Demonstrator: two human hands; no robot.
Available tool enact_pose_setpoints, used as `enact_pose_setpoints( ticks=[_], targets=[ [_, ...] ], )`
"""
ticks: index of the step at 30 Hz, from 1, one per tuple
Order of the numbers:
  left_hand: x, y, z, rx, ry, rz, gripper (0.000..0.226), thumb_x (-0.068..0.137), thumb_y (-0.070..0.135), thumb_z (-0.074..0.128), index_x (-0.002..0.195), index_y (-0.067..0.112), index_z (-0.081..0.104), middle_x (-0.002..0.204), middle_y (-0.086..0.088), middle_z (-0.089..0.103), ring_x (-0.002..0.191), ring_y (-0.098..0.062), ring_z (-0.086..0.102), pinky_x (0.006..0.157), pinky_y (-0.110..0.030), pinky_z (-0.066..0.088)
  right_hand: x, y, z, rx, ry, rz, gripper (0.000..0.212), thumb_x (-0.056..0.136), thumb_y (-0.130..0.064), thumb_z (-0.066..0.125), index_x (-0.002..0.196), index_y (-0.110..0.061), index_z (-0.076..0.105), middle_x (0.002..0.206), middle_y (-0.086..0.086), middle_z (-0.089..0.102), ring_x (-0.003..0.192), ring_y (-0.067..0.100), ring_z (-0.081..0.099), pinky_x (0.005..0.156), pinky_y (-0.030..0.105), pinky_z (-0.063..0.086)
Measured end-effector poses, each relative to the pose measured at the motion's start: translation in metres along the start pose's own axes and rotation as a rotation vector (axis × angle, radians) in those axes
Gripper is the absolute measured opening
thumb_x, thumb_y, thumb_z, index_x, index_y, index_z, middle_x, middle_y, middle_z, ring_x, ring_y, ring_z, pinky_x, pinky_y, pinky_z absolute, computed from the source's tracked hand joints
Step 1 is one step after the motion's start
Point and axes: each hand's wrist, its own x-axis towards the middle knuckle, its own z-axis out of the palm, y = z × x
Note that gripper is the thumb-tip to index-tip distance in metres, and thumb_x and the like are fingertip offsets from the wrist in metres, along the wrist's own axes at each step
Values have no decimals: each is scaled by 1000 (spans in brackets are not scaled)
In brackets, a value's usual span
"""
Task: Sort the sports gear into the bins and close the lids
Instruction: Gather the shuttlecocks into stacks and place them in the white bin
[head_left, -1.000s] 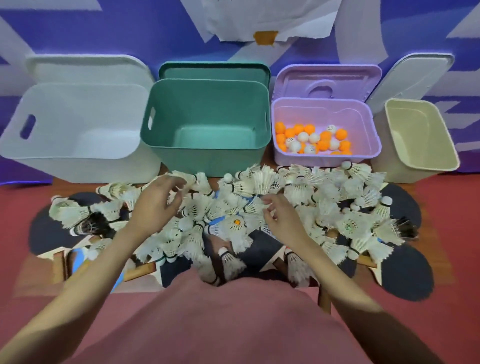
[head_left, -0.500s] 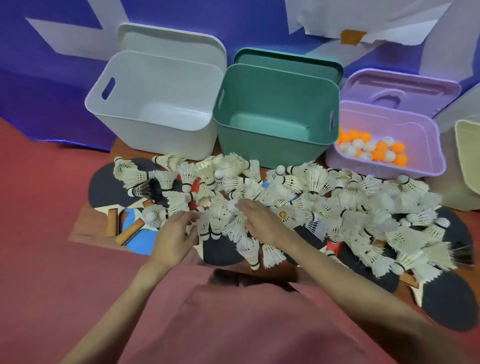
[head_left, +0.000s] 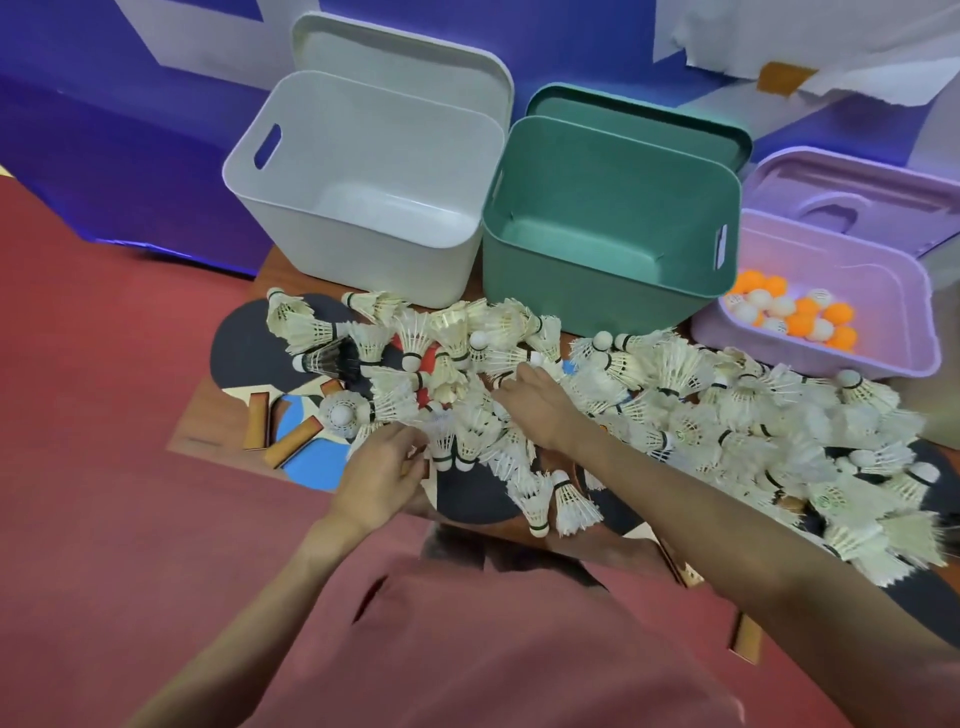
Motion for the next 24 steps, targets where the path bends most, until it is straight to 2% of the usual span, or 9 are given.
enact_pose_setpoints(
  ticks=[3,6,8,10,11,14,17,20,24],
  targets=[
    [2,0,-1,13,-7,17,16,86,11,59,101,14,66,94,2,60,90,-19,57,70,-30,46,-4,6,0,173,83,31,28,89,-6,53,115,-12,58,105,5,62,99,21,43,82,28,30],
    [8,6,-2,19,-13,68,18,86,8,60,102,11,66,94,-1,62,90,-21,58,71,-26,42,-28,12,-4,446,295,166,31,92,-22,57,121,-10,55,115,6,57,104,22,49,87,31,41],
    [13,12,0,18,-28,103,19,86,8,60,104,9,66,96,-3,63,91,-23,59,72,-28,45,-53,15,-9,565,494,272,32,94,-28,56,122,-11,52,115,3,53,97,14,51,76,25,44],
    [20,21,2,18,-47,150,18,86,7,60,103,8,66,96,-4,63,91,-25,59,74,-32,48,-77,23,-9,647,660,424,32,94,-28,57,120,-12,48,112,1,49,83,6,49,64,19,41],
    [24,25,3,19,-56,178,17,87,7,60,103,8,66,95,-5,63,91,-25,60,74,-33,48,-89,30,-5,694,736,517,32,94,-28,57,119,-12,44,109,2,49,78,6,49,61,21,43],
    [38,43,8,24,-74,236,18,89,11,58,105,7,65,96,-7,64,92,-26,60,75,-36,50,-120,58,9,826,930,802,33,92,-28,56,114,-15,36,94,11,51,73,14,53,61,39,49],
    [50,60,13,21,-93,258,26,90,20,53,108,7,64,99,-8,64,96,-26,58,78,-36,48,-141,94,17,848,1066,978,30,90,-24,57,107,-16,33,99,11,46,68,13,52,63,43,48],
    [63,77,19,23,-114,290,20,88,10,60,108,8,65,101,-6,65,97,-24,59,79,-32,46,-148,136,7,851,1160,1035,30,88,-23,60,103,-13,37,97,6,46,65,3,49,61,29,44],
    [73,97,33,52,-150,311,21,88,10,59,108,8,65,101,-8,64,97,-25,59,79,-32,47,-144,197,-8,767,1172,1041,33,86,-24,62,103,0,46,97,5,50,80,15,50,67,21,42]
  ],
)
